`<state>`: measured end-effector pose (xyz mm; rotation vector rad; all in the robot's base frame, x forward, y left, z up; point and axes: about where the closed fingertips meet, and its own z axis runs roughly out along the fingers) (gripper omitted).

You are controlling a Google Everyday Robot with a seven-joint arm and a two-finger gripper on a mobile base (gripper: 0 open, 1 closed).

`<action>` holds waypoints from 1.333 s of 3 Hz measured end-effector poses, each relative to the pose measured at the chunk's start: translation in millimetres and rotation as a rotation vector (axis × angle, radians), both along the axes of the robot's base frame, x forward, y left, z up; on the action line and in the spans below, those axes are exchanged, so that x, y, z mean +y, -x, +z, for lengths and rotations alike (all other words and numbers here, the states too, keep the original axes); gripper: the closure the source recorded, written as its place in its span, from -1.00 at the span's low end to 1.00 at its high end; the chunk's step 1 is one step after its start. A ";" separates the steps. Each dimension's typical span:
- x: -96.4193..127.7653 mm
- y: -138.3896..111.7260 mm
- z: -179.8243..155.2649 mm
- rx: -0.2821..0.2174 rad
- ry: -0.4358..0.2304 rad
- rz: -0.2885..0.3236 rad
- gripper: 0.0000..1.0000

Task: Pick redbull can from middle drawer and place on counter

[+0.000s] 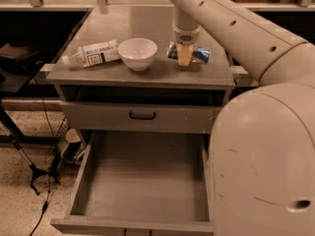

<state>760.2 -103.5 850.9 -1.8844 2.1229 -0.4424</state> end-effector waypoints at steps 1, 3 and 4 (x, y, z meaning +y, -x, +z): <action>-1.5 3.9 15.2 -0.015 0.022 -0.017 -0.32; 3.5 6.5 19.3 0.013 0.059 -0.025 -1.00; 3.5 6.5 19.3 0.013 0.059 -0.025 -1.00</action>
Offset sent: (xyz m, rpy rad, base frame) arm -0.0110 0.0027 0.0362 -0.0696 -0.0106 -0.0366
